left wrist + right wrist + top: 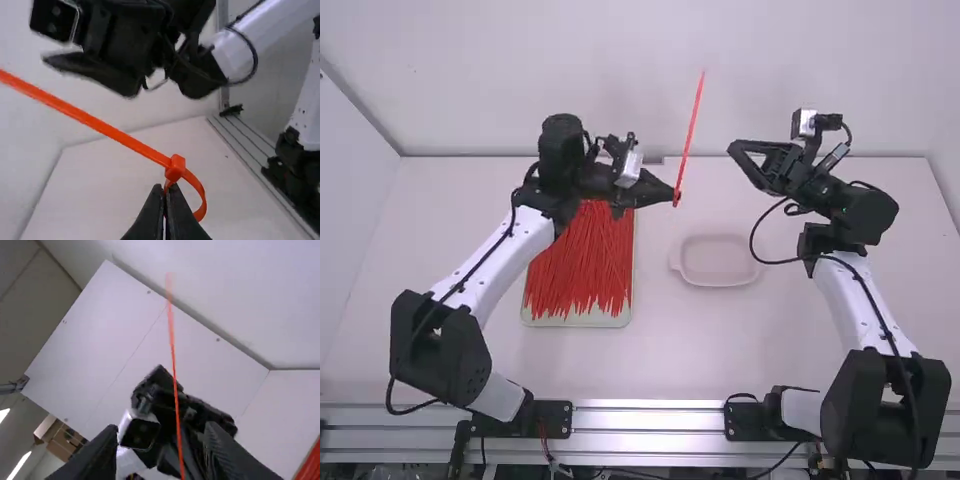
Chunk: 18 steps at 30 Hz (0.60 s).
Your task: Fasten the cable tie
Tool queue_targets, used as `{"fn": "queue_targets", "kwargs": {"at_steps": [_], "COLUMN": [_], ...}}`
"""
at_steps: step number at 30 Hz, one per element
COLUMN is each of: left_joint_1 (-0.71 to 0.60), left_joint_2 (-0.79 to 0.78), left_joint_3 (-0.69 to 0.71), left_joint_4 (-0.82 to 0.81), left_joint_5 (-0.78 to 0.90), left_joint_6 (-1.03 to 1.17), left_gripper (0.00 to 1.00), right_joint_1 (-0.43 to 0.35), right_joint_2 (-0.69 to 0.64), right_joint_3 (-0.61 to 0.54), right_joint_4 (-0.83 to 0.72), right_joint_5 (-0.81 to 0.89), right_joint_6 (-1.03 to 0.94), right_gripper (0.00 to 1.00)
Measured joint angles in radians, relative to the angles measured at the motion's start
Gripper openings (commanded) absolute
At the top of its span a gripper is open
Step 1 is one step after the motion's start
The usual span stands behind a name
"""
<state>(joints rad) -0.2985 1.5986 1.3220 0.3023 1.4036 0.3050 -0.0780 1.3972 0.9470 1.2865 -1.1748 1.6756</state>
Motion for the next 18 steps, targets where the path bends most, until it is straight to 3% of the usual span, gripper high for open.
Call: {"fn": "queue_targets", "kwargs": {"at_steps": [6,9,12,18], "left_joint_1": [0.000,-0.002,-0.002,-0.003], "left_joint_2": [0.000,0.000,0.000,0.000], "left_joint_3": [0.000,0.000,0.000,0.000], "left_joint_4": [0.224,0.326,0.364,0.311], "left_joint_5": [0.008,0.026,0.033,0.037], "left_joint_6": [-0.191,-0.288,-0.353,-0.394], "left_gripper": [0.01,0.02,0.02,0.02], "right_joint_1": [0.070,0.121,0.168,0.232], "right_joint_2": [0.000,-0.005,-0.006,-0.006], "right_joint_3": [0.000,0.000,0.000,0.000], "right_joint_4": [-0.007,-0.115,-0.237,-0.241], "right_joint_5": [-0.021,-0.021,-0.011,0.007], "right_joint_6": [-0.010,-0.051,-0.112,-0.175], "right_gripper": [0.49,0.49,0.48,0.43]}}
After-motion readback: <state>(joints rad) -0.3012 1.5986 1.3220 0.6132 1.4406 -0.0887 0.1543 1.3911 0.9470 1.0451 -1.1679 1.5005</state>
